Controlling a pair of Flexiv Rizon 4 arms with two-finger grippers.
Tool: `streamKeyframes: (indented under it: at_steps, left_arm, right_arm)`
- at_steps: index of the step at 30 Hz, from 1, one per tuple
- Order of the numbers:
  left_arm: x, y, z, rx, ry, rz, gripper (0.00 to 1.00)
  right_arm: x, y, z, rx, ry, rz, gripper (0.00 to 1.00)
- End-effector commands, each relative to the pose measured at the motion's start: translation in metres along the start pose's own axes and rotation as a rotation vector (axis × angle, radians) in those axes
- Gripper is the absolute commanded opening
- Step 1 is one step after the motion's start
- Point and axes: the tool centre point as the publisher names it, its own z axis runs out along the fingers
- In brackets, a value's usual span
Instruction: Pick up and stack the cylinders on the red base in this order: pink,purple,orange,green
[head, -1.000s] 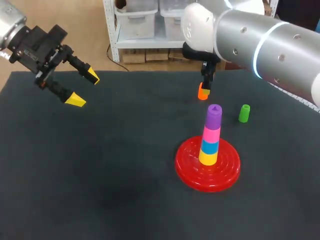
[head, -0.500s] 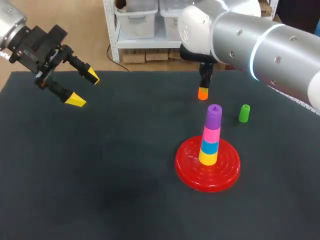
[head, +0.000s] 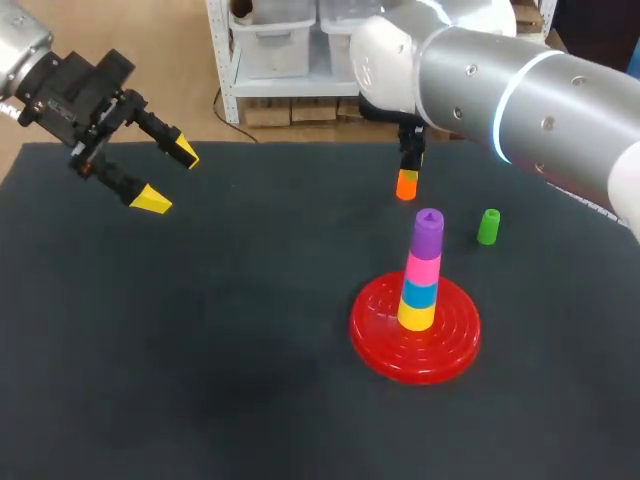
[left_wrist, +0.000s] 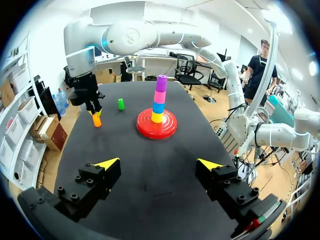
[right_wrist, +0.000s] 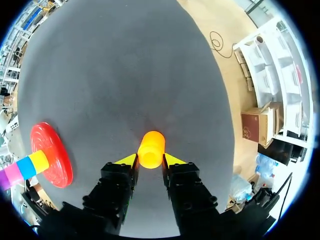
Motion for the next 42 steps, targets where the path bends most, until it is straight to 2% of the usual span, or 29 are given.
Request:
streamKeyframes:
  at_steps: [1,4,11,15,20,26,29,32,34,42]
  left_arm:
    - [0.001,0.002,-0.001,0.005,0.001,0.001,1.0]
    - [0.001,0.002,-0.001,0.005,0.001,0.001,1.0]
    - [0.001,0.002,-0.001,0.005,0.001,0.001,1.0]
    - [0.001,0.002,-0.001,0.005,0.001,0.001,1.0]
    - [0.001,0.002,-0.001,0.005,0.001,0.001,1.0]
    - [0.001,0.002,-0.001,0.005,0.001,0.001,1.0]
    - [0.001,0.002,-0.001,0.005,0.001,0.001,1.0]
    - [0.001,0.002,-0.001,0.005,0.001,0.001,1.0]
    - [0.001,0.002,-0.001,0.005,0.001,0.001,1.0]
    - [0.001,0.002,-0.001,0.005,0.001,0.001,1.0]
  right_arm:
    - [0.0,-0.002,-0.016,0.004,0.0,-0.001,0.0]
    - [0.004,0.0,-0.037,0.029,-0.011,-0.011,0.0]
    - [0.017,0.028,-0.12,0.117,-0.04,-0.141,0.0]
    - [0.026,0.062,-0.162,0.149,-0.068,-0.269,0.0]
    - [0.044,0.111,-0.192,0.148,-0.093,-0.358,0.0]
    - [0.057,0.166,-0.215,0.129,-0.101,-0.421,0.0]
    - [0.061,0.18,-0.218,0.116,-0.085,-0.442,0.0]
    - [0.065,0.181,-0.221,0.122,-0.069,-0.45,0.0]
    - [0.069,0.168,-0.216,0.122,-0.022,-0.411,0.0]
    - [0.069,0.168,-0.216,0.122,-0.022,-0.411,0.0]
